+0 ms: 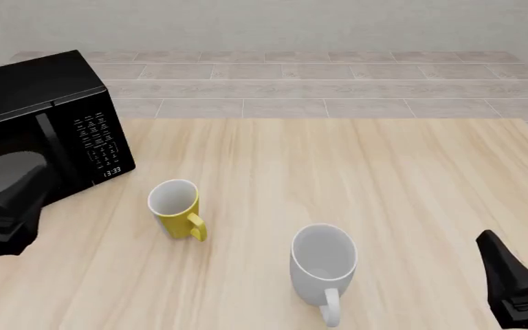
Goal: Close the microwave.
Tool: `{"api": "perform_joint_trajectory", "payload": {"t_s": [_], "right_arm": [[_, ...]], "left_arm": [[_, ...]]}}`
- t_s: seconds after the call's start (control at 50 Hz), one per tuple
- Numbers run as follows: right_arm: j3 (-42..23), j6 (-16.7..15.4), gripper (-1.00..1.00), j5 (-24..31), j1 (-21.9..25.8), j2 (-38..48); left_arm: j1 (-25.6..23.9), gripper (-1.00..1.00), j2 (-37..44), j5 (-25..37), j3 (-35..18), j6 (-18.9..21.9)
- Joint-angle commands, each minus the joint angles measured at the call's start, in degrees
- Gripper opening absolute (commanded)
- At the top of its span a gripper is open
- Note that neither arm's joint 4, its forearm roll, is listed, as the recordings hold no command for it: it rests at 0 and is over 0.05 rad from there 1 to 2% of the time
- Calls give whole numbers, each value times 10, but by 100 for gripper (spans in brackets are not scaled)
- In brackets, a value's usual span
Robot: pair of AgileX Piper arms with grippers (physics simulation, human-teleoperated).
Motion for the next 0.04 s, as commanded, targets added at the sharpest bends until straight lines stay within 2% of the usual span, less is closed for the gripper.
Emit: {"api": "perform_joint_trajectory", "payload": {"t_s": [0.02,0.04], "right_arm": [[0,1,100,1,1,0],[0,1,100,1,1,0]], "left_arm": [[-11,100,-81,77,-10,-4],[-12,100,-87,85,-12,-5]]}}
